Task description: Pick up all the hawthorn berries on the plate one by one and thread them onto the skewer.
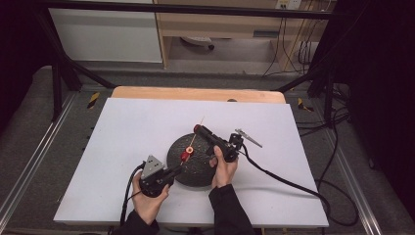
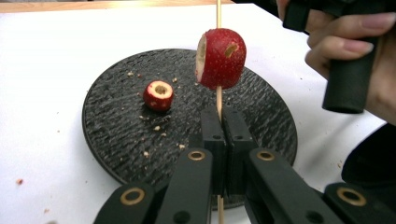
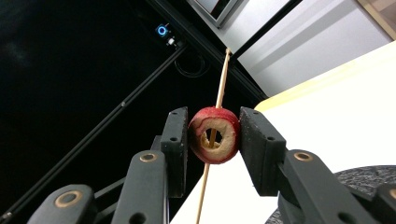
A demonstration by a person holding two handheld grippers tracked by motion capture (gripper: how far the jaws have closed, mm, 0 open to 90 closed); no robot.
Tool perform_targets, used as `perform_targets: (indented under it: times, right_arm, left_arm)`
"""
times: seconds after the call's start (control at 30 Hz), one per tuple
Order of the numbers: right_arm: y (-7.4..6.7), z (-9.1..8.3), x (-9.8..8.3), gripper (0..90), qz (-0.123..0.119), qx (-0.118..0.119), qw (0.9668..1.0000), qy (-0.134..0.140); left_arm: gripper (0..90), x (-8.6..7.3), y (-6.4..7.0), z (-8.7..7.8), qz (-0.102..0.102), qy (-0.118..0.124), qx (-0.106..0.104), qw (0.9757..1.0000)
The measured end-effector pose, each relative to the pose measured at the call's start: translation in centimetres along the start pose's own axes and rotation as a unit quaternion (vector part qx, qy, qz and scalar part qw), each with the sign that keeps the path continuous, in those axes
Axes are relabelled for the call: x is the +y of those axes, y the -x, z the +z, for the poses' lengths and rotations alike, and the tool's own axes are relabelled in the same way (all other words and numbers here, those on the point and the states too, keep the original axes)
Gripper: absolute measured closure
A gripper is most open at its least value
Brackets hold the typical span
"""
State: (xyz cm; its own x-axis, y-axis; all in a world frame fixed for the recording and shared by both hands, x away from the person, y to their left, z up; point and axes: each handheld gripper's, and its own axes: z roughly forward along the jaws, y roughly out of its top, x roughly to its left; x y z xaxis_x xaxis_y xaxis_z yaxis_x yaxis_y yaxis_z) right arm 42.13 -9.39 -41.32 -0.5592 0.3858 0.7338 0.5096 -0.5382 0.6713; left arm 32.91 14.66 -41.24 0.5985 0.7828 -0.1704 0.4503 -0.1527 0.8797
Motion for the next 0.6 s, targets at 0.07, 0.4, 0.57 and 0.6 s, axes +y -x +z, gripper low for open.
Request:
perform_targets:
  times: [0.07, 0.4, 0.57, 0.6]
  right_arm:
    - [-0.1, -0.1, 0.1, 64.0, -0.006, 0.000, 1.0000, -0.003]
    - [-0.4, -0.5, -0.8, 63.8, -0.027, -0.001, 0.9991, -0.033]
    - [-0.5, -0.6, -1.3, 63.8, -0.030, -0.005, 0.9987, -0.042]
    - [-0.4, -0.5, -1.4, 63.7, -0.034, -0.006, 0.9985, -0.044]
  left_arm:
    - [89.0, 0.4, -0.1, 0.2, 0.000, 0.000, -0.003, 1.0000]
    - [89.0, 2.0, -0.2, 1.1, 0.009, -0.001, -0.008, 0.9999]
    - [89.0, 2.1, -0.4, 1.4, 0.010, -0.003, -0.010, 0.9999]
    - [89.0, 2.0, -0.4, 1.5, 0.009, -0.003, -0.010, 0.9999]
